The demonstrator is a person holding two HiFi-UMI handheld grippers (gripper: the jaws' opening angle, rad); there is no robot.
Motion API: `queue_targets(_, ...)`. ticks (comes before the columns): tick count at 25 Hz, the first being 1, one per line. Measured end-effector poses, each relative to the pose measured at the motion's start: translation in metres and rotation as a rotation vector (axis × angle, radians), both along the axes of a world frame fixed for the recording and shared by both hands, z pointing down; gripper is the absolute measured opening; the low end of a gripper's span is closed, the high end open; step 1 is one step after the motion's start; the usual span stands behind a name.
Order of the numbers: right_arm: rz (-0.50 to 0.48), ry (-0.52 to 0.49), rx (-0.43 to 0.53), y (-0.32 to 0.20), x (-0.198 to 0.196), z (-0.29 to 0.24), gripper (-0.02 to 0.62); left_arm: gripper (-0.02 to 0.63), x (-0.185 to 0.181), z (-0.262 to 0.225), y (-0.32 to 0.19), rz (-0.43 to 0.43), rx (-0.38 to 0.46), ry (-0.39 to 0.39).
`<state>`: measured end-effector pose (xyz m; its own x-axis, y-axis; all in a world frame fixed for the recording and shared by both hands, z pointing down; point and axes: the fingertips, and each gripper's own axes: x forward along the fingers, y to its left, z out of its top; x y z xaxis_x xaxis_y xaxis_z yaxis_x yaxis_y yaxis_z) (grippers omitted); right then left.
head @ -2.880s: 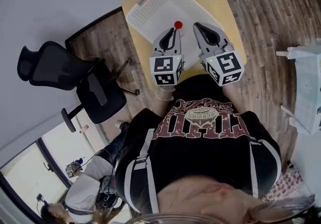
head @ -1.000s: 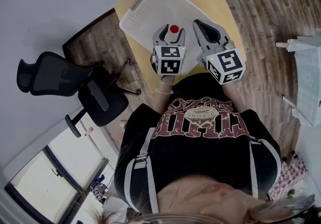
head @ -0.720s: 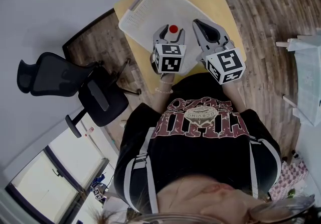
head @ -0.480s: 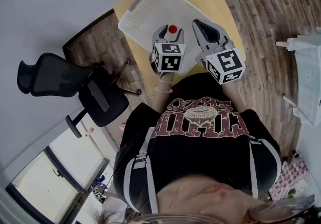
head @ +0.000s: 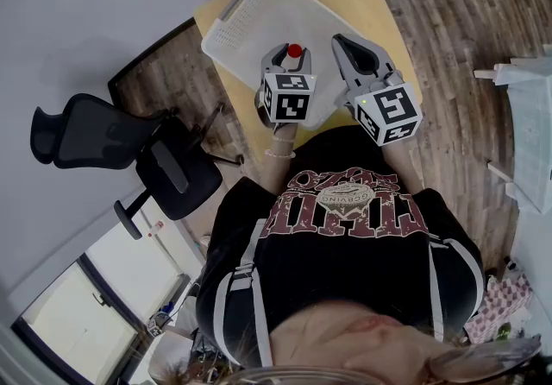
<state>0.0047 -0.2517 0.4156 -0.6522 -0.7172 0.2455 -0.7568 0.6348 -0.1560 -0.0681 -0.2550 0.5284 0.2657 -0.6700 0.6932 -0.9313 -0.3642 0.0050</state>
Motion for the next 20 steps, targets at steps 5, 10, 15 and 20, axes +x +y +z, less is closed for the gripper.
queue_targets(5, 0.007, 0.001, 0.001, 0.0, 0.0038, -0.0009, 0.018, 0.198, 0.0009, -0.0009, -0.0007, -0.001, 0.0, 0.001)
queue_targets(10, 0.012, 0.004, 0.003, -0.0007, 0.0027, -0.0017, 0.018, 0.196, -0.0012, -0.0013, -0.0013, 0.003, 0.001, 0.004)
queue_targets(15, 0.021, 0.007, 0.007, 0.0021, 0.001, -0.0023, 0.018, 0.196, -0.0042, -0.0036, 0.0024, 0.012, 0.01, 0.015)
queue_targets(20, 0.02, 0.009, 0.009, 0.0024, 0.0016, -0.0024, 0.018, 0.195, -0.0036, -0.0057, 0.0029, 0.015, 0.022, 0.02)
